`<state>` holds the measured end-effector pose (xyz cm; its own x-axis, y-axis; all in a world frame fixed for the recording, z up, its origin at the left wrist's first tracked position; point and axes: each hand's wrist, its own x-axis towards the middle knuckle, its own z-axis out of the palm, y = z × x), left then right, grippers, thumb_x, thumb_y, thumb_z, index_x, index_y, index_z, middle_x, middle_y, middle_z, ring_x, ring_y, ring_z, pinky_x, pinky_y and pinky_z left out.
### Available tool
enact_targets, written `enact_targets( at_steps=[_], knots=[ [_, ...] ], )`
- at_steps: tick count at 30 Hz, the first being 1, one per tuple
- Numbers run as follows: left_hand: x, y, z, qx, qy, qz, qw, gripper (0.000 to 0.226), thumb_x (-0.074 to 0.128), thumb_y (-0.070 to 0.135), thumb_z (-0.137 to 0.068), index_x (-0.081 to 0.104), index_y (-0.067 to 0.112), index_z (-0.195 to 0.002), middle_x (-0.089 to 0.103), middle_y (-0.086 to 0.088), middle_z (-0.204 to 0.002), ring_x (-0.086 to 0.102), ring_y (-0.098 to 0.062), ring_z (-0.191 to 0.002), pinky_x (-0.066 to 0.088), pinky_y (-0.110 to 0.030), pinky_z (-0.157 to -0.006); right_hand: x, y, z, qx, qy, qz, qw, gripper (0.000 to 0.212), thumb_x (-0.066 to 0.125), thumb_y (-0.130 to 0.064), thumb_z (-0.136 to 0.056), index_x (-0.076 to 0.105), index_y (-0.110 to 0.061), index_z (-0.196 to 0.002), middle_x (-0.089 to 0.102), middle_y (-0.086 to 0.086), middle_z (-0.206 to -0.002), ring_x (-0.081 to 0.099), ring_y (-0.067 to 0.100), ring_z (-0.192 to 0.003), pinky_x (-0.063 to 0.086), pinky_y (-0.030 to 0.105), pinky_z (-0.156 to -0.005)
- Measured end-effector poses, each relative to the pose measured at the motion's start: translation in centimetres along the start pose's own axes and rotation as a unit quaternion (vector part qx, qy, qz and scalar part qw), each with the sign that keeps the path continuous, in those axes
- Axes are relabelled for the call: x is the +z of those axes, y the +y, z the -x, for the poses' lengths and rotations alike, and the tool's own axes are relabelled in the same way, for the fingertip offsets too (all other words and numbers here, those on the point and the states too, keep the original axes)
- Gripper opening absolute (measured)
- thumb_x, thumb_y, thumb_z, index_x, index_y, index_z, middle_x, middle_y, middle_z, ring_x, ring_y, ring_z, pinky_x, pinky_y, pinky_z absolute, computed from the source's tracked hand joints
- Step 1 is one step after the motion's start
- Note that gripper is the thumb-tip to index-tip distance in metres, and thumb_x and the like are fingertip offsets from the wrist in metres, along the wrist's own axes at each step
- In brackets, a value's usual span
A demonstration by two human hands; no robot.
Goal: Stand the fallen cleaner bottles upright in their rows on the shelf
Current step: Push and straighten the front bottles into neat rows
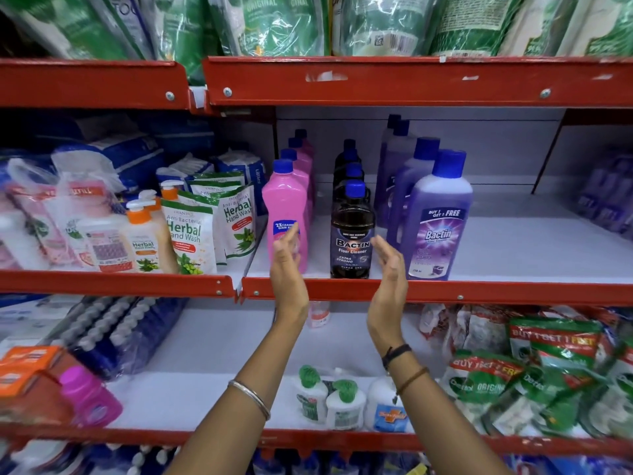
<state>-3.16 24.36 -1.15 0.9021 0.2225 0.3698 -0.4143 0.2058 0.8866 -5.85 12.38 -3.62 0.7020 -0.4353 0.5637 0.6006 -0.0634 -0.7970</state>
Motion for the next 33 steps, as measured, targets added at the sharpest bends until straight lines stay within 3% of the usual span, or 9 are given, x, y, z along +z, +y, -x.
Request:
enact_targets(
  at_steps=[4, 8, 10, 12, 15, 20, 24, 28, 33],
  knots=[
    [-3.2, -0.1, -3.5, 0.013, 0.027, -0.014, 0.999, 0.053, 0.013, 0.043, -0.100, 0.043, 0.023, -0.138, 0.042, -0.002, -0.147, 0.047, 0.001, -0.118, 0.043, 0.000, -0.079, 3.9, 0.0, 1.5, 0.003, -0.140, 0.010, 0.990, 0.051, 0.027, -0.063, -0.088, 0.046, -0.037, -0.128, 0.049, 0.004, -0.141, 0.042, 0.015, -0.133, 0.031, 0.033, -0.112],
    [-4.4, 0.8, -5.4, -0.017, -0.059, -0.053, 0.997, 0.059, 0.005, 0.048, -0.096, 0.035, 0.027, -0.142, 0.037, 0.007, -0.146, 0.047, 0.004, -0.114, 0.042, 0.004, -0.063, 7.8, 0.4, 0.3, 0.130, -0.201, 0.060, 0.969, 0.072, 0.019, -0.066, -0.086, 0.017, -0.028, -0.146, 0.019, -0.004, -0.157, 0.018, 0.000, -0.138, 0.016, 0.024, -0.114],
    [-4.8, 1.1, -5.7, -0.025, -0.110, -0.067, 0.991, 0.070, 0.004, 0.058, -0.086, 0.029, 0.027, -0.144, 0.039, 0.011, -0.138, 0.050, 0.012, -0.105, 0.044, 0.002, -0.066, 9.2, 0.5, -0.6, 0.151, -0.196, 0.069, 0.967, 0.075, 0.018, -0.069, -0.083, 0.017, -0.029, -0.147, 0.023, -0.002, -0.157, 0.022, 0.005, -0.139, 0.019, 0.033, -0.118],
    [-5.1, 0.8, -5.7, -0.021, -0.130, -0.091, 0.987, 0.082, 0.009, 0.076, -0.073, 0.028, 0.036, -0.142, 0.043, 0.012, -0.136, 0.051, 0.003, -0.114, 0.046, -0.001, -0.071, 9.7, 0.9, -1.1, 0.155, -0.190, 0.073, 0.967, 0.080, 0.020, -0.077, -0.079, 0.025, -0.032, -0.145, 0.038, 0.000, -0.150, 0.038, 0.010, -0.135, 0.032, 0.041, -0.114],
    [-6.0, 0.5, -5.8, -0.020, -0.146, -0.112, 0.983, 0.094, 0.014, 0.096, -0.053, 0.027, 0.049, -0.134, 0.044, 0.022, -0.127, 0.050, 0.009, -0.107, 0.047, -0.002, -0.074, 9.9, 1.2, -0.8, 0.120, -0.167, 0.091, 0.974, 0.067, 0.022, -0.067, -0.086, 0.033, -0.031, -0.141, 0.049, 0.001, -0.142, 0.047, 0.012, -0.128, 0.039, 0.039, -0.109],
    [-6.9, 1.9, -4.3, -0.037, -0.161, -0.113, 0.980, 0.082, 0.013, 0.080, -0.063, 0.023, 0.047, -0.137, 0.048, 0.033, -0.108, 0.057, 0.021, -0.085, 0.047, -0.002, -0.067, 9.1, 0.8, 0.3, 0.068, -0.139, 0.091, 0.984, 0.041, 0.024, -0.044, -0.098, 0.042, -0.035, -0.133, 0.060, -0.009, -0.119, 0.060, 0.000, -0.105, 0.048, 0.011, -0.087],
    [-7.4, 2.0, -3.6, -0.039, -0.158, -0.131, 0.978, 0.077, 0.010, 0.068, -0.074, 0.022, 0.039, -0.144, 0.052, 0.018, -0.119, 0.057, 0.013, -0.092, 0.047, -0.002, -0.067, 8.5, 1.3, 1.1, 0.079, -0.123, 0.079, 0.986, 0.046, 0.024, -0.052, -0.094, 0.046, -0.037, -0.131, 0.063, -0.005, -0.116, 0.063, 0.006, -0.104, 0.053, 0.022, -0.087],
    [-7.8, 1.0, -3.0, -0.044, -0.142, -0.141, 0.979, 0.087, 0.011, 0.081, -0.069, 0.025, 0.038, -0.144, 0.046, 0.004, -0.138, 0.052, -0.010, -0.118, 0.045, -0.014, -0.083, 8.0, 1.3, 1.3, 0.113, -0.106, 0.054, 0.986, 0.049, 0.026, -0.050, -0.095, 0.054, -0.027, -0.127, 0.063, -0.019, -0.101, 0.062, -0.009, -0.093, 0.048, 0.012, -0.082],
    [-8.1, 0.8, -2.8, -0.045, -0.139, -0.143, 0.979, 0.090, 0.011, 0.085, -0.068, 0.026, 0.038, -0.143, 0.051, 0.004, -0.133, 0.054, -0.009, -0.111, 0.045, -0.012, -0.079, 8.9, 0.7, 1.9, 0.114, -0.109, 0.077, 0.985, 0.048, 0.027, -0.044, -0.097, 0.063, -0.017, -0.114, 0.064, -0.021, -0.085, 0.063, -0.013, -0.078, 0.047, 0.005, -0.071]
  ],
)
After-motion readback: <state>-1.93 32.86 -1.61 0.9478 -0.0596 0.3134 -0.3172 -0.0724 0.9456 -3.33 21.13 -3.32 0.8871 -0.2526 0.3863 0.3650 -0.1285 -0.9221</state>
